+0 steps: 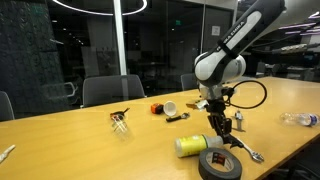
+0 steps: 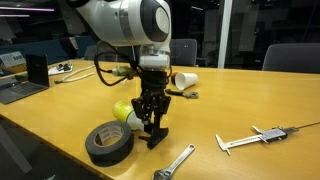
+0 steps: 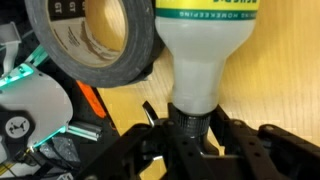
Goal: Pick up the spray bottle and make it stand up right.
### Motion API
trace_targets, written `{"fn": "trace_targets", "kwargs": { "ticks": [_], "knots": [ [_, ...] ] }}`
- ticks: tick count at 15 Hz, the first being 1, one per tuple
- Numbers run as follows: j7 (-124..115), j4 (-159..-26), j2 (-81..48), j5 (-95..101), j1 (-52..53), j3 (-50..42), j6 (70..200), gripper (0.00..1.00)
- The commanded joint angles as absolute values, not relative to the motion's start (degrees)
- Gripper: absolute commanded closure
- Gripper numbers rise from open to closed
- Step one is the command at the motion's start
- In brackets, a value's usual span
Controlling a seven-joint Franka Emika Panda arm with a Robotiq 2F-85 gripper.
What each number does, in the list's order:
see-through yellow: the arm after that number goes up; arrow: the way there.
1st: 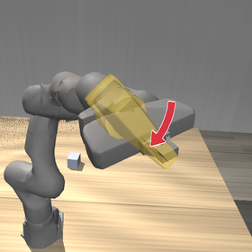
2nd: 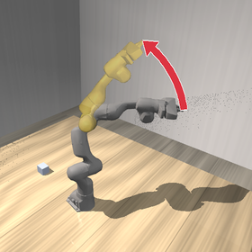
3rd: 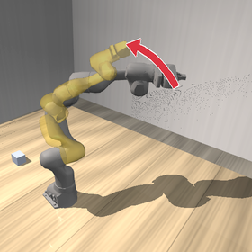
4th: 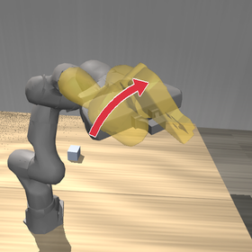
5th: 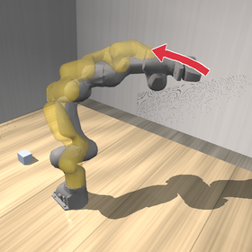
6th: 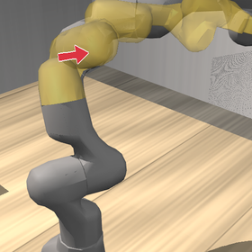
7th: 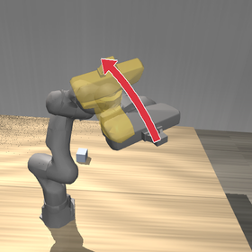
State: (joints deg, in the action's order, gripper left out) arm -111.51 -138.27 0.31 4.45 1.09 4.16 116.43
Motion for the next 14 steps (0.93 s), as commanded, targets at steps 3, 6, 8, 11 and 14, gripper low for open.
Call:
{"fn": "trace_targets", "kwargs": {
  "ticks": [3, 6, 8, 11, 14],
  "knots": [
    [-108.5, -127.4, 0.3, 13.4, 3.2, 4.9, 96.4, 0.89],
    [-107.1, -120.8, -1.4, 18.6, 4.4, 5.7, 88.5, 0.89],
    [-105.8, -116.8, -2.7, 21.8, 5.2, 6.1, 84.6, 0.89],
    [-107.4, -111.0, -5.5, 28.7, 6.7, 6.8, 76.9, 0.89],
    [-109.0, -107.1, -9.3, 36.1, 8.7, 7.1, 70.7, 0.89]
  ]
}}
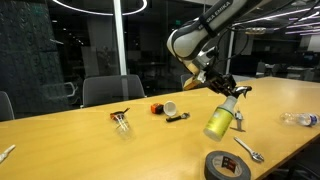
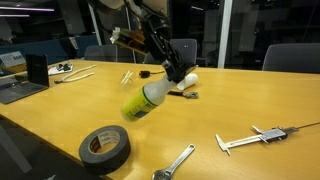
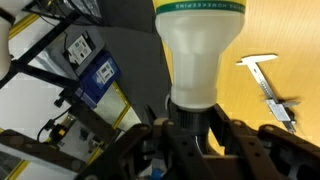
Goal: Pick up the spray bottle and make it stand up right.
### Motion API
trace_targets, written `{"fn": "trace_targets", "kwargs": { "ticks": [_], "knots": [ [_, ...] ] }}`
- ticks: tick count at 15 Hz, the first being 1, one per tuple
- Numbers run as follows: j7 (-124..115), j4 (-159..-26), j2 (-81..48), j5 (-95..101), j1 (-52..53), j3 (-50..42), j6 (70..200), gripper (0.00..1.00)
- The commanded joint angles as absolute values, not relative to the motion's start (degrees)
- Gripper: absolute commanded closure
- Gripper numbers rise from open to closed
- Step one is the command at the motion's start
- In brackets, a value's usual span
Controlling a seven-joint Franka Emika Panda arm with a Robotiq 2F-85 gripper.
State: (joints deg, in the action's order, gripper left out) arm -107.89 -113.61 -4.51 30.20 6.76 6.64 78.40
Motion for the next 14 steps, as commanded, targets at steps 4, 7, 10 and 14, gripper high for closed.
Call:
{"fn": "trace_targets", "kwargs": {
  "ticks": [4, 7, 10, 14],
  "knots": [
    [-112.1, -105.8, -13.5, 45.8, 11.6, 7.4, 68.8, 0.89],
    [-117.7, -107.1, -15.7, 52.0, 13.4, 7.4, 69.8, 0.89],
    [-123.2, -107.7, -18.6, 56.7, 14.7, 7.1, 68.5, 0.89],
    [-129.6, -109.3, -20.9, 61.3, 15.7, 7.2, 66.3, 0.89]
  ]
}}
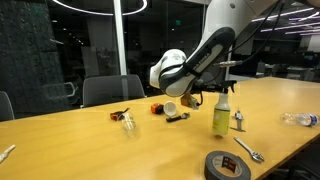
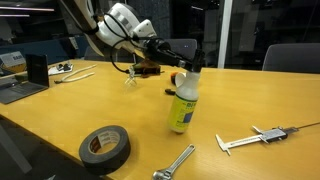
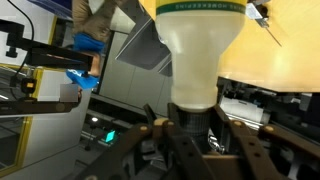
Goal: Pick up the spray bottle and make it stand up right.
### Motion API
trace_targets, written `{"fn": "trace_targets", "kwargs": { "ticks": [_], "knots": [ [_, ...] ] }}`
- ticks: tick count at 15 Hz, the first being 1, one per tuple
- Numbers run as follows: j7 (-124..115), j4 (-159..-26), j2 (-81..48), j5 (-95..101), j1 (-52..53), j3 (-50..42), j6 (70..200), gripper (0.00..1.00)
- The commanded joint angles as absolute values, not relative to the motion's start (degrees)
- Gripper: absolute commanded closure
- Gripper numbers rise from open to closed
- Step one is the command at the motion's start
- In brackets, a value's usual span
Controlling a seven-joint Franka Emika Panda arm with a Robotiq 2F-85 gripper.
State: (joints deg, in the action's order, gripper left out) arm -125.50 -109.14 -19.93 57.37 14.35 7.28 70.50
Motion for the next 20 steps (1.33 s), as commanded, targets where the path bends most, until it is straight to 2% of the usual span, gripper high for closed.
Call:
{"fn": "trace_targets", "kwargs": {
  "ticks": [1, 7, 8, 9, 14, 20],
  "knots": [
    [-130.8, -109.7, -21.2, 61.6, 15.7, 7.4, 66.0, 0.89],
    [-134.8, -111.8, -21.2, 60.6, 15.2, 7.8, 66.5, 0.89],
    [-135.0, -111.9, -21.1, 60.3, 15.0, 7.8, 66.8, 0.39],
    [-135.1, -112.0, -21.1, 60.2, 14.9, 7.9, 66.8, 0.38],
    [-134.6, -112.2, -20.8, 59.8, 14.7, 8.1, 67.2, 0.02],
    [-132.4, -112.5, -20.0, 58.1, 14.0, 8.7, 69.5, 0.00]
  ]
}}
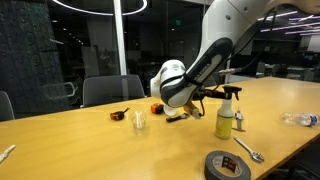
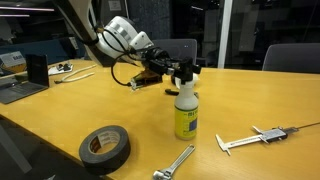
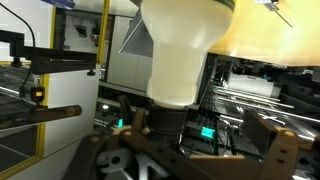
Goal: Pick up the spray bottle and make it stand up right.
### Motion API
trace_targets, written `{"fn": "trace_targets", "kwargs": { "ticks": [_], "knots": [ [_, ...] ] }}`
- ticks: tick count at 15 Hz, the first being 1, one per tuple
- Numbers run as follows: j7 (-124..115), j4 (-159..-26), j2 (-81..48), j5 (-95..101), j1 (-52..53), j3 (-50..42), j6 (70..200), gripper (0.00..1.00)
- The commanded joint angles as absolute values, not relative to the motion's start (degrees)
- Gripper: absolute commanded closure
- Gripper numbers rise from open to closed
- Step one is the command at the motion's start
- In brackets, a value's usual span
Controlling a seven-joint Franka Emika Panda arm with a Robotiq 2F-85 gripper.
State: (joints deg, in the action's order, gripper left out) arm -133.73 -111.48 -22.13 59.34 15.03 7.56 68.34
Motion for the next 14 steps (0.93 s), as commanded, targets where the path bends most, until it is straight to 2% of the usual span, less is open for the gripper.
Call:
{"fn": "trace_targets", "kwargs": {
  "ticks": [1, 6, 10, 14],
  "knots": [
    [-131.9, -112.5, -19.8, 57.5, 13.9, 8.9, 70.0, 0.00],
    [-129.3, -112.4, -18.5, 53.2, 13.8, 10.0, 72.0, 0.00],
    [-121.7, -111.5, -15.0, 48.8, 13.4, 11.1, 78.7, 0.00],
    [-109.5, -109.5, -7.4, 46.3, 13.6, 11.7, 82.1, 0.00]
  ]
}}
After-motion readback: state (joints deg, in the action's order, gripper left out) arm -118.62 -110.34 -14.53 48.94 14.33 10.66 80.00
